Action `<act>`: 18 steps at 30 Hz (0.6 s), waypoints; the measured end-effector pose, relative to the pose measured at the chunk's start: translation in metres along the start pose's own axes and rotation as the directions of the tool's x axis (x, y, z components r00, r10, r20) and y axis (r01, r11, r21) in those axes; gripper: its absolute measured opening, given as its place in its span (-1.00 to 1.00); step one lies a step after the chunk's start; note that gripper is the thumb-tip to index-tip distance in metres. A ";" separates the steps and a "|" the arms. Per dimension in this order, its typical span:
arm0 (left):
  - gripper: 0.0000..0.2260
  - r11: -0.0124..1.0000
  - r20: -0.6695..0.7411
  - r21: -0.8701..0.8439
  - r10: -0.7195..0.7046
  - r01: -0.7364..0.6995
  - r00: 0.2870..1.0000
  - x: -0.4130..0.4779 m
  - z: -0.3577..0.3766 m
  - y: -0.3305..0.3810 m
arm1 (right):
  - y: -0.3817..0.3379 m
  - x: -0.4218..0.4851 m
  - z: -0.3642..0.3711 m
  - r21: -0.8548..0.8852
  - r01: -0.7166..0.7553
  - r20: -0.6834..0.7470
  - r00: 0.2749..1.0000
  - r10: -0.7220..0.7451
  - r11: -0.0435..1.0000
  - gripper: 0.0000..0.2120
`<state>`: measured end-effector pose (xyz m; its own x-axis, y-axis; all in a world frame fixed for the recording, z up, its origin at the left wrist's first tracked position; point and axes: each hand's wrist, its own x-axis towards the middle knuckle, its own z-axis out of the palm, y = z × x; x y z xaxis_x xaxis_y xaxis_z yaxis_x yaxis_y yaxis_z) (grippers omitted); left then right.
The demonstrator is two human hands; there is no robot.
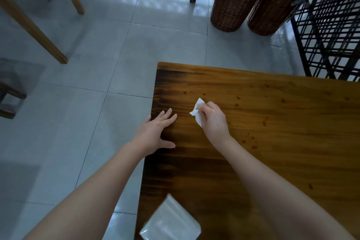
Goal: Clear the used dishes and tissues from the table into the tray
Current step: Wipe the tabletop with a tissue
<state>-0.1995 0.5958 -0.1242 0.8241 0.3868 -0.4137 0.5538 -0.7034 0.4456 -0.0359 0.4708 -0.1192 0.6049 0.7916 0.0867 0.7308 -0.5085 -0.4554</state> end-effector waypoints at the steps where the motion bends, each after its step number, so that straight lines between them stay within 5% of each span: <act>1: -0.16 1.000 0.019 0.004 0.009 -0.009 1.000 0.001 -0.001 -0.001 | -0.003 0.001 0.002 -0.005 0.033 0.015 0.999 -0.033 0.999 -0.83; 5: -0.16 1.000 0.126 0.007 0.027 -0.028 0.992 0.004 -0.013 -0.007 | -0.001 0.013 0.001 -0.040 0.199 0.106 0.975 -0.194 0.979 -0.81; 11: -0.19 0.999 0.130 0.004 0.042 -0.043 0.991 -0.001 -0.018 0.000 | 0.020 0.063 -0.004 0.023 -0.118 -0.049 0.992 0.119 0.993 -0.86; 18: -0.20 1.000 0.124 0.013 0.022 -0.024 0.992 -0.002 -0.018 0.002 | -0.023 0.064 0.024 0.073 0.021 -0.010 1.000 -0.020 0.997 -0.75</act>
<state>-0.1979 0.6042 -0.1084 0.8154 0.2943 -0.4985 0.5319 -0.7206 0.4447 -0.0217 0.5415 -0.1241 0.5932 0.7983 0.1044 0.7179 -0.4659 -0.5173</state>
